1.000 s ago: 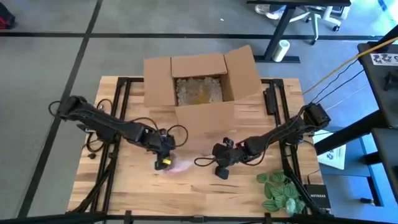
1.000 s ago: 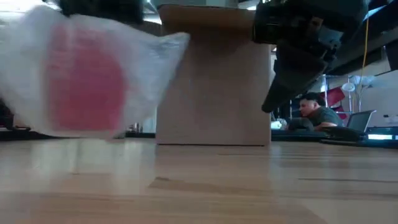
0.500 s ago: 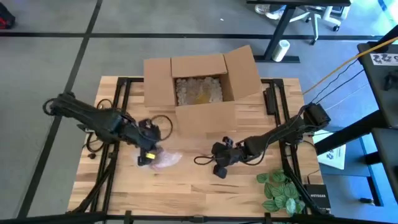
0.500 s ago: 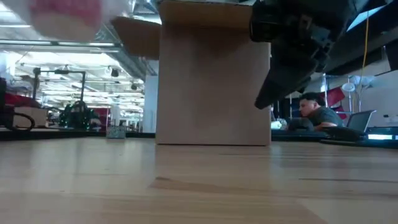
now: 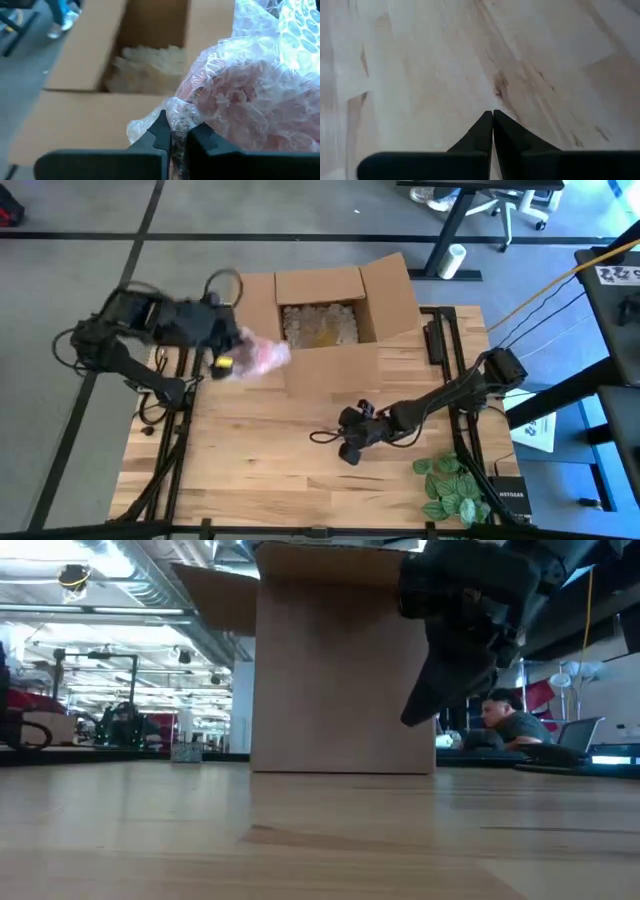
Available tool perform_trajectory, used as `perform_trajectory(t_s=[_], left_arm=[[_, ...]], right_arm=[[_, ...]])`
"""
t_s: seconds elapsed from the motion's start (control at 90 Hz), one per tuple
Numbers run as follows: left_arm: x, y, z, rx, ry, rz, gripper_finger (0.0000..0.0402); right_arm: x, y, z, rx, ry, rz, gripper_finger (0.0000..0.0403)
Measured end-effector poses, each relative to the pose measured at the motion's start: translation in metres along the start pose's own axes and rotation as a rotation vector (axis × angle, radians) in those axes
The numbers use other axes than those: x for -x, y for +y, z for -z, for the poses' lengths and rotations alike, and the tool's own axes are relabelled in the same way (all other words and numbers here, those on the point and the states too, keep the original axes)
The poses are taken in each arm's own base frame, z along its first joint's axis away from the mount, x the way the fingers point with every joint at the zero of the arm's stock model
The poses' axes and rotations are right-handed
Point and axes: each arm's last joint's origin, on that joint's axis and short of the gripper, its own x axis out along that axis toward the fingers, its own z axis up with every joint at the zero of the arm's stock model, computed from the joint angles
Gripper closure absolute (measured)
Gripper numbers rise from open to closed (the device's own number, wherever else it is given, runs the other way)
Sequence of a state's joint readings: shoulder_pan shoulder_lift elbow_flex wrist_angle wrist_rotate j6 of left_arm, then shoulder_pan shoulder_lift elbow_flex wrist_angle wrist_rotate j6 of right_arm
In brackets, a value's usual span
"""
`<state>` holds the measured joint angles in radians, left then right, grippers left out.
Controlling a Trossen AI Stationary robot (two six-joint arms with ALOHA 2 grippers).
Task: Wrap mug
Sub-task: Put the wrapped red mug into the box
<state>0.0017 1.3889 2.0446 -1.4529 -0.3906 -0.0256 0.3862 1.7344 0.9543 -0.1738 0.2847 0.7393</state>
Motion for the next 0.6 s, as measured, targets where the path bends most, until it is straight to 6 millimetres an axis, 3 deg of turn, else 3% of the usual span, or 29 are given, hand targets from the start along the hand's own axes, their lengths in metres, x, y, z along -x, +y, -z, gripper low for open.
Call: perform_trajectory(t_s=[0.367,0.6], left_arm=[[-0.080,0.043,-0.068,-0.082,-0.085,-0.018,0.0399],[-0.151,0.058,-0.073,-0.073,0.025,0.075,0.0399]], right_arm=[[-0.028,0.008,0.008,-0.033,0.027,-0.108,0.0403],[-0.027,0.010,0.006,-0.041,0.021,-0.146,0.0403]])
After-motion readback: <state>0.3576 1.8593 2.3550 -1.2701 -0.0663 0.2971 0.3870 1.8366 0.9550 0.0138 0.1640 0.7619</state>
